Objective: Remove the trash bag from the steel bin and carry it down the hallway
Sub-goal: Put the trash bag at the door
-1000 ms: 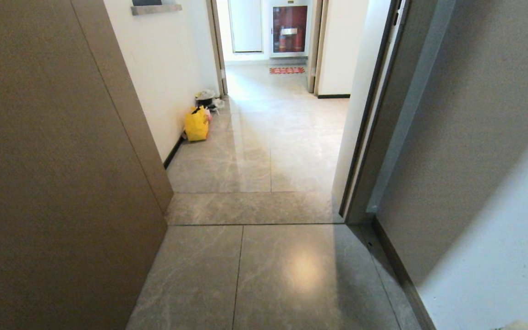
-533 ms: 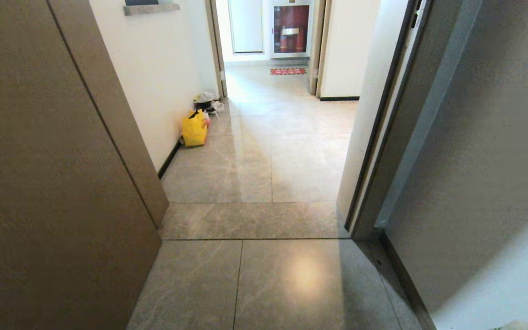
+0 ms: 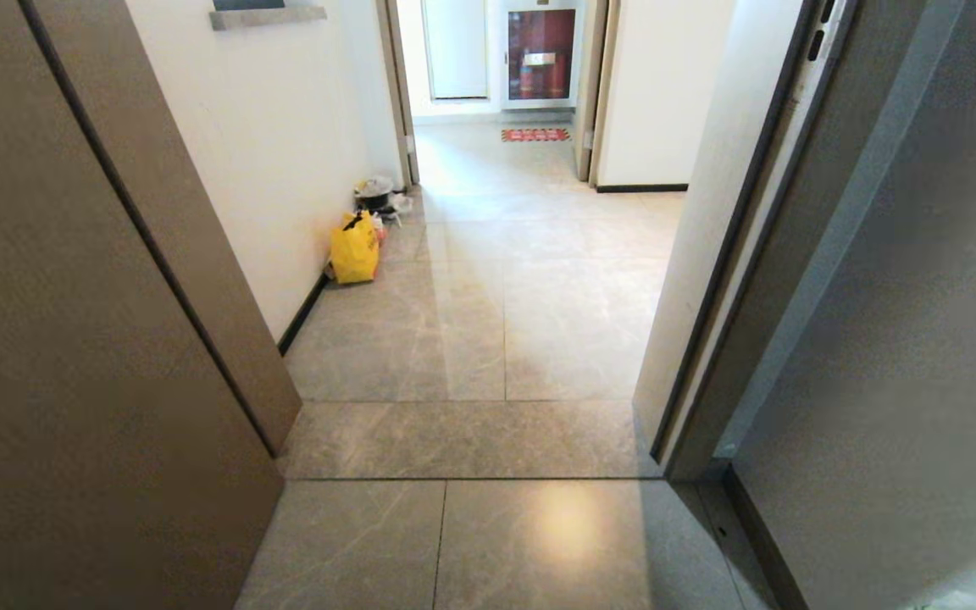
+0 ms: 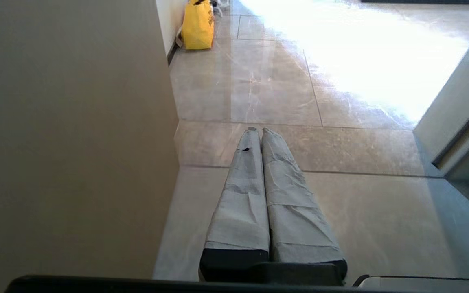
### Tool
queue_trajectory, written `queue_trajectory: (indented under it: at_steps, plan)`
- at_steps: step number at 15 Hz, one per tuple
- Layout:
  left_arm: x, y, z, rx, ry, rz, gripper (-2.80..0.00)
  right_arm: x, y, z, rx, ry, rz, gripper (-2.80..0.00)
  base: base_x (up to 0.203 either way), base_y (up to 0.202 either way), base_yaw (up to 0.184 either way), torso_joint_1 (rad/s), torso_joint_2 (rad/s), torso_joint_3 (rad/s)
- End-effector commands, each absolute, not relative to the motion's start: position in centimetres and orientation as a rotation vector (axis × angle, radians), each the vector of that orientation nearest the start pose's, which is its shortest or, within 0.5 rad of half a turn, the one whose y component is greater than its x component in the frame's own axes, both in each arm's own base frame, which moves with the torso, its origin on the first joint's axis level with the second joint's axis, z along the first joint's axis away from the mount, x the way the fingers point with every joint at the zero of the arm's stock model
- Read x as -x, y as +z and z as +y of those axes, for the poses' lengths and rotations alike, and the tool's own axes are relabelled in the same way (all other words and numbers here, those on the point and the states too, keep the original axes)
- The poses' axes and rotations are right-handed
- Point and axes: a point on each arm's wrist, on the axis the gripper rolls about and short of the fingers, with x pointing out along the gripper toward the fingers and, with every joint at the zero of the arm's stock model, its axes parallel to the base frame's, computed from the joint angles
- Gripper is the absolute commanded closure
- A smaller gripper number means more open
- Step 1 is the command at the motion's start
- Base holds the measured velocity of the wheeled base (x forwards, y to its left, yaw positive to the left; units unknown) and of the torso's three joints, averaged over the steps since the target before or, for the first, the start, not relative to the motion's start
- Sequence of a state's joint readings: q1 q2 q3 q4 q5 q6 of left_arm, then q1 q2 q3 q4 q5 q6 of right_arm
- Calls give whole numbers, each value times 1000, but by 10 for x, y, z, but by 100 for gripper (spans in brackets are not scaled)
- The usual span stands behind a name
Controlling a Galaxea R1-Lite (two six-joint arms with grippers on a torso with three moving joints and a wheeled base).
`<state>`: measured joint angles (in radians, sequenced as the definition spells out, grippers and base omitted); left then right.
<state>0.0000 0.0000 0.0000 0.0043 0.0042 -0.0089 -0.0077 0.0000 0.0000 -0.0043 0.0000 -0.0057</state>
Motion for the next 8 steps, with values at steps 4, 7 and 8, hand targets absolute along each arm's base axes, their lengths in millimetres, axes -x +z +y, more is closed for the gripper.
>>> queue_trajectory:
  at_steps: [4,7,8]
  plan:
    - [23,75,0,9,5,5,0,23,76,0,6,-8,-3,0,190,0,1,6,3,2]
    - [23,75,0,9,5,5,0,23,76,0,6,-8,-3,0,194,0,1,4,3,2]
    - [23,75,0,9,5,5,0,23,76,0,6,-8,-3,0,192,0,0,0,1,2]
